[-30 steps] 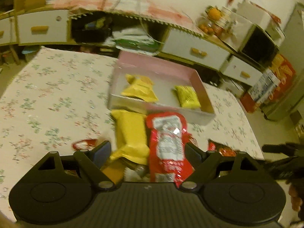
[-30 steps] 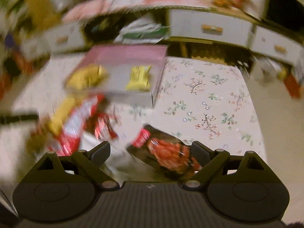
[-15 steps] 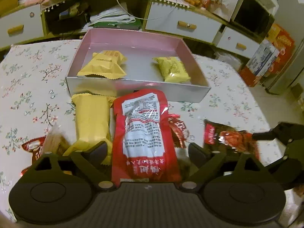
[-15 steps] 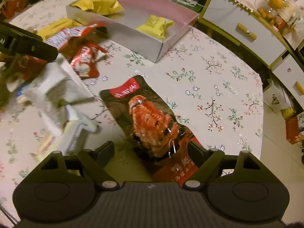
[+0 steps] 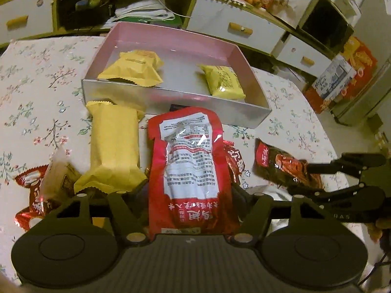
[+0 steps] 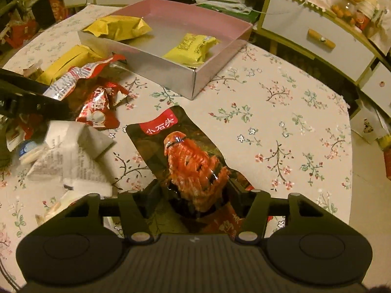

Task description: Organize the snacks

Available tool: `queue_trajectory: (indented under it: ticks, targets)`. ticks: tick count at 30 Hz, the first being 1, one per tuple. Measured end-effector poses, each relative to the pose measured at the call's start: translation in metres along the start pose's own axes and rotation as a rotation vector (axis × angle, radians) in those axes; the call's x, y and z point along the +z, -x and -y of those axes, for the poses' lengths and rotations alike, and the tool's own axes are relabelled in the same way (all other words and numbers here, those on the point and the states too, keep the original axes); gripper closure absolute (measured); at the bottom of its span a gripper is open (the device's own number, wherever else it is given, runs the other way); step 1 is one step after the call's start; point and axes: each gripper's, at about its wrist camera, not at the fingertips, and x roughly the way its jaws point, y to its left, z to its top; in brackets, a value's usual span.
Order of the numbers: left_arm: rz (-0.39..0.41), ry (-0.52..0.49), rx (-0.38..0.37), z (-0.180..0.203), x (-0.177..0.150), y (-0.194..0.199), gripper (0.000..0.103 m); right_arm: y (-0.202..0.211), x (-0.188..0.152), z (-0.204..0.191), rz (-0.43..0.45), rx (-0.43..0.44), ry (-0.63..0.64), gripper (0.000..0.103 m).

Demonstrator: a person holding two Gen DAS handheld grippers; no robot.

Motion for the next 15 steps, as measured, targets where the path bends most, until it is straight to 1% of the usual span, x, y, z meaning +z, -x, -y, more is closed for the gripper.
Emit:
queue_trajectory:
  ticks: [1, 2, 3, 4, 5, 6, 7, 8, 12, 15]
  targets:
    - [0.001, 0.009, -0.003, -0.001, 0.0, 0.002, 0.033, 0.002, 0.001, -0.001, -0.004, 0.001, -0.002, 0.052]
    - [0.002, 0.015, -0.007, 0.0, 0.0, 0.004, 0.034, 0.003, 0.002, -0.001, -0.005, 0.004, -0.006, 0.056]
    - [0.003, 0.019, -0.017, 0.0, 0.0, 0.006, 0.034, 0.006, 0.002, -0.001, -0.001, 0.013, -0.008, 0.065]
    - [0.005, 0.02, -0.028, 0.0, 0.001, 0.008, 0.035, 0.009, 0.004, 0.0, 0.005, 0.026, -0.014, 0.065]
    - [0.008, 0.018, -0.035, 0.0, 0.002, 0.01, 0.035, 0.013, 0.005, 0.001, 0.014, 0.043, -0.033, 0.069]
    - [0.012, 0.016, -0.037, 0.001, 0.001, 0.012, 0.035, 0.015, 0.005, 0.002, 0.022, 0.062, -0.044, 0.076]
    - [0.015, 0.014, -0.037, 0.001, 0.001, 0.013, 0.035, 0.017, 0.006, 0.002, 0.033, 0.066, -0.044, 0.077]
    - [0.017, 0.014, -0.039, 0.0, 0.001, 0.014, 0.035, 0.018, 0.007, 0.001, 0.034, 0.06, -0.045, 0.08]
    - [0.032, 0.029, -0.061, -0.003, 0.003, 0.021, 0.036, 0.024, 0.011, 0.0, 0.06, 0.056, -0.069, 0.087]
    - [0.049, 0.033, -0.073, -0.005, 0.006, 0.027, 0.036, 0.036, 0.014, 0.003, 0.101, 0.09, -0.107, 0.095]
